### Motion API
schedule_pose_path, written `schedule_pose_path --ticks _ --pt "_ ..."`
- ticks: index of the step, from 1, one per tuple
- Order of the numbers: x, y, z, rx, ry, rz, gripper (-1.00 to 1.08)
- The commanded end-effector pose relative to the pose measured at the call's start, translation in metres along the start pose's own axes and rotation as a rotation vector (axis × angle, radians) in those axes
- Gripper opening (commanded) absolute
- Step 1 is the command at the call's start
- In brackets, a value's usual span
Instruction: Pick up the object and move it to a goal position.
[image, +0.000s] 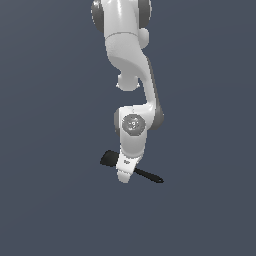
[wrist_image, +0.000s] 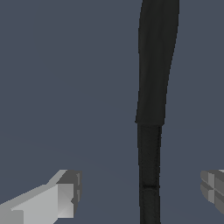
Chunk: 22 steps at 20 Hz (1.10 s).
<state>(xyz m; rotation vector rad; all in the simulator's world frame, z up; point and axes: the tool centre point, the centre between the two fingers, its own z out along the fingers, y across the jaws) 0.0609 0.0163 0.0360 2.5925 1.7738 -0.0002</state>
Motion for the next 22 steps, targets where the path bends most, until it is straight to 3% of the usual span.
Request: schedule_pose_path --ticks 1,7,8,22 --pt "-0.0001 -0.0005 0.0118 0.000 0.000 -0.001 1.00" --pt "0.0003 0.0009 0.0190 0.000 0.000 -0.001 1.00" --pt "0.0003 0.0009 0.0190 0.000 0.000 -0.001 -1.00" --pt "-0.0070 0.0018 0.0182 0.000 0.000 -0.001 -1.00"
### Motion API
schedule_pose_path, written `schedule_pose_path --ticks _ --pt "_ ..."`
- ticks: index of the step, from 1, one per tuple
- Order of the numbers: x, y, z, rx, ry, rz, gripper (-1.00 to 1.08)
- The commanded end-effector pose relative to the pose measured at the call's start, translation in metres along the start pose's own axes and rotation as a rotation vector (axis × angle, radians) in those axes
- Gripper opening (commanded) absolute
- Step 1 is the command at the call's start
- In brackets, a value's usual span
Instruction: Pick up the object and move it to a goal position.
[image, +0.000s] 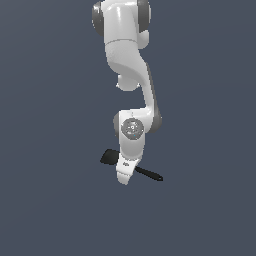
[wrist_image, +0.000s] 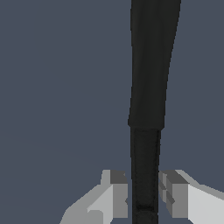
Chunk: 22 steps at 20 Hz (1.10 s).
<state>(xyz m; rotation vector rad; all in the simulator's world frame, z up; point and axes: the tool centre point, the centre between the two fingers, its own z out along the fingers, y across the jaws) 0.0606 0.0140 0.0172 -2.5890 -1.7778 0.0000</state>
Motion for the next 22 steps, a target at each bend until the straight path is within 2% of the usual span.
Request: schedule_pose_path --ticks 1,6,15,22 --pt "-0.009 0.002 -0.001 -0.001 -0.001 0.002 -1.00" --pt "-0.042 0.006 -0.005 -0.001 -0.001 0.002 -1.00" --pt "-0.127 0.018 -0.013 -0.001 -0.001 0.002 -1.00" --pt "-0.152 0.023 -0.016 -0.001 -0.001 0.002 -1.00"
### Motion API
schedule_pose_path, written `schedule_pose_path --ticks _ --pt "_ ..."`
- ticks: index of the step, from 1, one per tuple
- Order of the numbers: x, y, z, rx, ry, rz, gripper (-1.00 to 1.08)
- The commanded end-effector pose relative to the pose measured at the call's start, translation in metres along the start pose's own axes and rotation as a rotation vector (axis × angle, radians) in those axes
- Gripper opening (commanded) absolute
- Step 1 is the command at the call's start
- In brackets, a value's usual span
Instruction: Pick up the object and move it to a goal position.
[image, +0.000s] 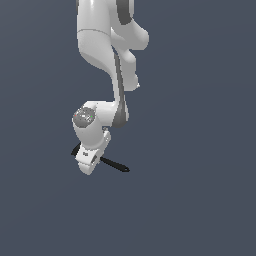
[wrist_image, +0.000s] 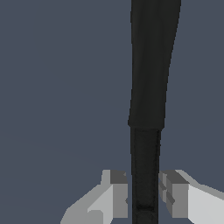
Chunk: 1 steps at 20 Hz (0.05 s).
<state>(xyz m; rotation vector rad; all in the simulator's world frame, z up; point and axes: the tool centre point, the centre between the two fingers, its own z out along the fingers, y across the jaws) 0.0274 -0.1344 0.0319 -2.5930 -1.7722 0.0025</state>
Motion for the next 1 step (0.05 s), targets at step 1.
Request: schedule_pose_path --ticks 1 --pt "-0.0024 0.0013 -0.0013 -0.002 0.001 -0.002 -1.00"
